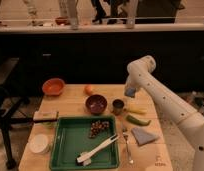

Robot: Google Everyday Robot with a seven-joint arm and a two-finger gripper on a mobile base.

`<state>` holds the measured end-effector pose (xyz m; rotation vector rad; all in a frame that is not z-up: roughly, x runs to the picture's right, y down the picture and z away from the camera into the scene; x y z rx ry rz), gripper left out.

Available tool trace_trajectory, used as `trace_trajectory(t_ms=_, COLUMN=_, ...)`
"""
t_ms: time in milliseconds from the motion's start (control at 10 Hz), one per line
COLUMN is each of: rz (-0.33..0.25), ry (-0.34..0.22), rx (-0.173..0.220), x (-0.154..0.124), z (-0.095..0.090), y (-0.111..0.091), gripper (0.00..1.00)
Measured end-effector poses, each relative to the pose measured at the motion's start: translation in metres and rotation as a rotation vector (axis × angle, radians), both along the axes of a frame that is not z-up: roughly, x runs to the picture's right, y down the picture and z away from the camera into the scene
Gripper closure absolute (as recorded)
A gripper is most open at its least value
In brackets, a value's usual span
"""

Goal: Place sponge in table surface

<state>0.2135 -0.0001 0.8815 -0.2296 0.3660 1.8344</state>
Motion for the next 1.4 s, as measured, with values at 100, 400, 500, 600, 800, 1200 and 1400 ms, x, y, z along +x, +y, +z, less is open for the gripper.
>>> trace_trajectory(t_ms=100, rz=-0.001, ry=-0.001, rx=0.0, x=-0.001, z=0.0, y=0.0, gripper=1.0)
trace_trajectory(t_ms=400, rz=0.009, ry=0.016, rx=0.001, x=0.003, z=0.002, y=-0.002, gripper=1.0)
trace_trajectory(t_ms=500, rz=0.026, ry=0.031, rx=0.001, x=0.009, z=0.005, y=-0.005, gripper=1.0)
trace_trajectory(t_ms=600, rz=0.053, ry=0.052, rx=0.001, x=0.02, z=0.009, y=-0.01, gripper=1.0)
trace_trajectory(t_ms=800, rz=0.088, ry=0.091, rx=0.002, x=0.049, z=0.015, y=-0.013, gripper=1.0)
trace_trajectory(t_ms=1200, rz=0.113, ry=0.09, rx=-0.067, x=0.048, z=0.042, y=-0.007, gripper=1.0)
trace_trajectory(t_ms=1400, rz=0.108, ry=0.073, rx=-0.108, x=0.038, z=0.054, y=-0.005, gripper=1.0)
